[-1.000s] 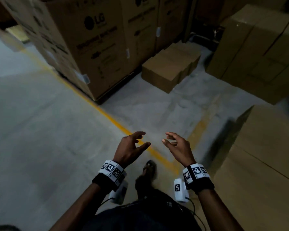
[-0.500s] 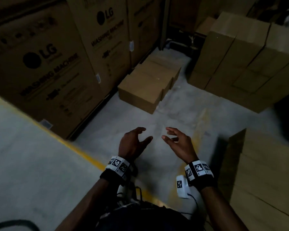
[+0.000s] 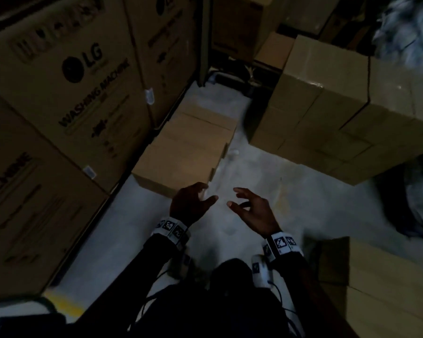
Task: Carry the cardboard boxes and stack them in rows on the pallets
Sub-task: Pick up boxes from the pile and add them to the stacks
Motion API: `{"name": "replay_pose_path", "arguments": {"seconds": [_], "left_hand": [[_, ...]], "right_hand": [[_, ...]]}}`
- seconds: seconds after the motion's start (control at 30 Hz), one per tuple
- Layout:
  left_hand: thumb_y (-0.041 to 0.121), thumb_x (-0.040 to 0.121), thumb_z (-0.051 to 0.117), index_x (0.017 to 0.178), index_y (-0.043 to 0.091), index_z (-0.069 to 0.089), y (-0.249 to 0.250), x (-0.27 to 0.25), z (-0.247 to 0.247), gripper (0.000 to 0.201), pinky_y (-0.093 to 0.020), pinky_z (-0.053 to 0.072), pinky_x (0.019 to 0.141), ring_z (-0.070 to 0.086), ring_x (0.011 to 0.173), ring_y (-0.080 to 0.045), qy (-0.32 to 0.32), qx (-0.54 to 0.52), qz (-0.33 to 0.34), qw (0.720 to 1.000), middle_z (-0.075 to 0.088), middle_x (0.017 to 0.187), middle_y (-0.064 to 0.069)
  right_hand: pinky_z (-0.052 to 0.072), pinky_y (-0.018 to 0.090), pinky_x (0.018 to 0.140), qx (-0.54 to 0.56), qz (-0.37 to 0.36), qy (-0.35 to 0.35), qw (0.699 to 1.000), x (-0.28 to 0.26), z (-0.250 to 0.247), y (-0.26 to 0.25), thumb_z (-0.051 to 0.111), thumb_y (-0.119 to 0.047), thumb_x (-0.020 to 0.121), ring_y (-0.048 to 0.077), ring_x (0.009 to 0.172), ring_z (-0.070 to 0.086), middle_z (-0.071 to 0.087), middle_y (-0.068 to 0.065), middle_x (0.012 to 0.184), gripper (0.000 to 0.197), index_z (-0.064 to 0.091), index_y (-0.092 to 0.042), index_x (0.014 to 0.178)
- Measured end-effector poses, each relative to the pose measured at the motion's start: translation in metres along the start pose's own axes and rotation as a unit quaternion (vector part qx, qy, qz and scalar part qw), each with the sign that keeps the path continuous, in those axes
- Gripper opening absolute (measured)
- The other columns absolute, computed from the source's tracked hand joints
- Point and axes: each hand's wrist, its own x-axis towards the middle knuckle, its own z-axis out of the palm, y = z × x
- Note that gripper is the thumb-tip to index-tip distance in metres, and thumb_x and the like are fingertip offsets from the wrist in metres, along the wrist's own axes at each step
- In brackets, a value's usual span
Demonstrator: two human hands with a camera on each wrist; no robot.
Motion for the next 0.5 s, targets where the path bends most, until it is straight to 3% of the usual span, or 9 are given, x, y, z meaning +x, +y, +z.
{"name": "replay_pose_path", "arguments": {"seconds": [0.13,0.23,0.33,0.4,0.43,0.5], "left_hand": [[0.082,0.07,0.046,0.132,0.027,0.062,0.006,0.079,-0.008,0.085,-0.04,0.047,0.106,0.06,0.123,-0.022,-0.005,-0.006,-0.029,1.0,0.066,0.133,0.004],[0.078,0.078,0.056,0.137,0.028,0.059,0.009,0.129,-0.007,0.077,-0.039,0.045,0.108,0.058,0.126,-0.022,-0.005,0.005,-0.063,0.998,0.063,0.139,0.004],[0.065,0.086,0.067,0.143,0.026,0.057,0.011,0.172,0.001,0.07,-0.036,0.044,0.107,0.056,0.129,-0.027,0.0,-0.006,-0.104,0.995,0.059,0.144,-0.002],[0.066,0.087,0.065,0.143,0.026,0.057,0.01,0.194,0.008,0.07,-0.035,0.05,0.096,0.063,0.12,-0.027,0.009,0.003,-0.132,0.991,0.063,0.14,-0.004],[0.069,0.086,0.061,0.143,0.026,0.057,0.014,0.204,0.012,0.072,-0.035,0.052,0.091,0.065,0.114,-0.026,0.006,0.013,-0.143,0.99,0.064,0.137,-0.003],[0.069,0.088,0.06,0.145,0.028,0.055,0.024,0.225,0.022,0.07,-0.036,0.052,0.095,0.064,0.118,-0.024,-0.008,0.005,-0.188,0.982,0.063,0.139,-0.001]], "right_hand": [[0.055,0.02,0.082,0.021,0.021,-0.012,0.999,0.083,-0.022,-0.007,0.077,-0.046,0.089,0.006,0.095,0.069,0.067,-0.009,0.12,0.049,0.062,-0.034,0.134],[0.053,0.014,0.077,0.01,0.03,-0.049,0.998,0.151,-0.033,-0.006,0.077,-0.04,0.09,0.01,0.092,0.07,0.067,-0.005,0.122,0.049,0.063,-0.029,0.136],[0.053,0.012,0.073,0.019,0.025,-0.092,0.995,0.23,-0.042,0.0,0.076,-0.029,0.093,0.004,0.082,0.068,0.067,-0.003,0.121,0.045,0.064,-0.024,0.135],[0.055,0.018,0.082,0.003,0.014,-0.132,0.991,0.282,-0.047,0.004,0.075,-0.03,0.094,0.003,0.088,0.066,0.066,-0.008,0.12,0.042,0.064,-0.028,0.134],[0.051,0.016,0.086,-0.017,0.01,-0.162,0.987,0.307,-0.049,0.006,0.074,-0.034,0.094,0.002,0.095,0.064,0.065,-0.011,0.12,0.042,0.063,-0.03,0.134],[0.046,0.012,0.092,-0.064,0.001,-0.216,0.974,0.352,-0.05,0.015,0.073,-0.042,0.092,0.001,0.106,0.061,0.067,-0.009,0.126,0.048,0.061,-0.03,0.137]]}}
